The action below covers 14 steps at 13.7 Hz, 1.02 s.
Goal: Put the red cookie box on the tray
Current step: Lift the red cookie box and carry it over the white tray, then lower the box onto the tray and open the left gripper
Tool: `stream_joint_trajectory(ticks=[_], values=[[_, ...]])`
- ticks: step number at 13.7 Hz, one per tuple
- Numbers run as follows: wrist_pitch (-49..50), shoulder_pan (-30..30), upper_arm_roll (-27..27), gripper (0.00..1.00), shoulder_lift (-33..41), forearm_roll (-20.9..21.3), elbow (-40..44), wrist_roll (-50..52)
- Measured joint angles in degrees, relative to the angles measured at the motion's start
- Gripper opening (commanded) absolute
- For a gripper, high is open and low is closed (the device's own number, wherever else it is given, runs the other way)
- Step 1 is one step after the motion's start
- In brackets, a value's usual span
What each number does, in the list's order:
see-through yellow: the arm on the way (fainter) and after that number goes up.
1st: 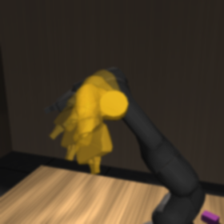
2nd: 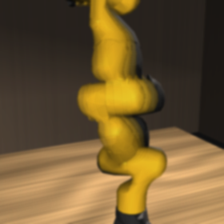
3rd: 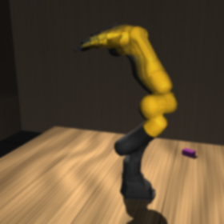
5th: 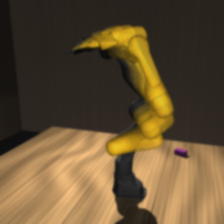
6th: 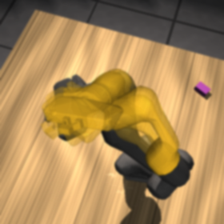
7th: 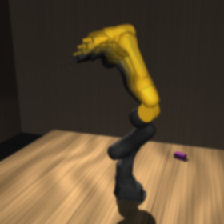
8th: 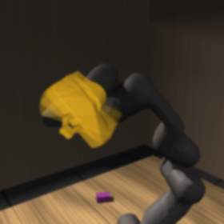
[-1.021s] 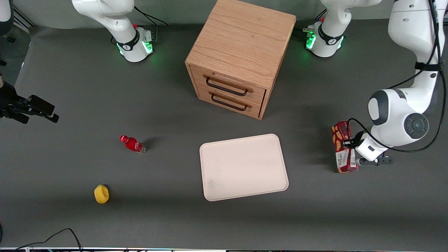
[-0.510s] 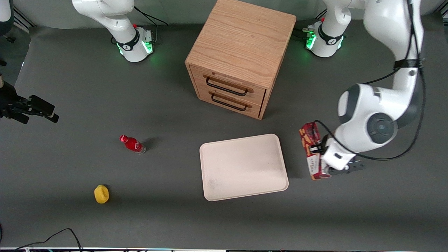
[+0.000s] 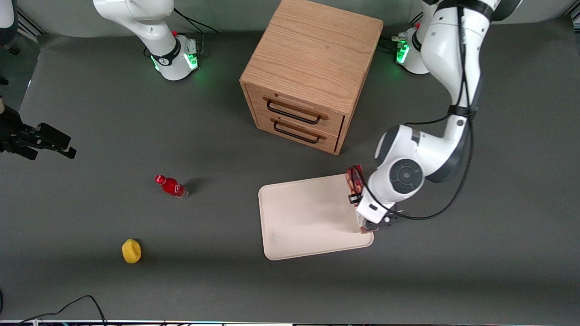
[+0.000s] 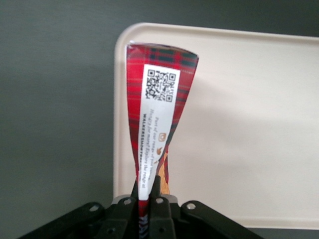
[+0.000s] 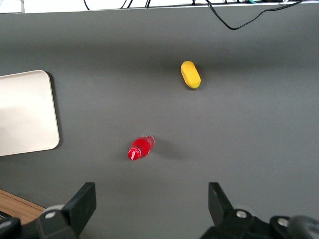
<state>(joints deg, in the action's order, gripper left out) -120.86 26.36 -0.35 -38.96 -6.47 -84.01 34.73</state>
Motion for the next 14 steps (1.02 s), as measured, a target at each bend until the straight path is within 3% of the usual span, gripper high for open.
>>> stream_joint_trajectory(ticks=[2, 3, 4, 11, 14], values=[[-1.53, 1.12, 0.0, 0.0, -1.62, 0.3, 0.2, 0.06], [-2.06, 1.18, -0.02, 0.28, -2.1, 0.62, 0.29, 0.06], [-2.53, 1.17, -0.14, 0.99, -2.44, 0.83, 0.37, 0.06], [-2.07, 0.66, -1.12, 1.0, -2.41, 1.21, 2.15, 0.06], [4.13, -1.6, -1.5, 1.0, 1.4, 1.29, 3.65, -0.13]])
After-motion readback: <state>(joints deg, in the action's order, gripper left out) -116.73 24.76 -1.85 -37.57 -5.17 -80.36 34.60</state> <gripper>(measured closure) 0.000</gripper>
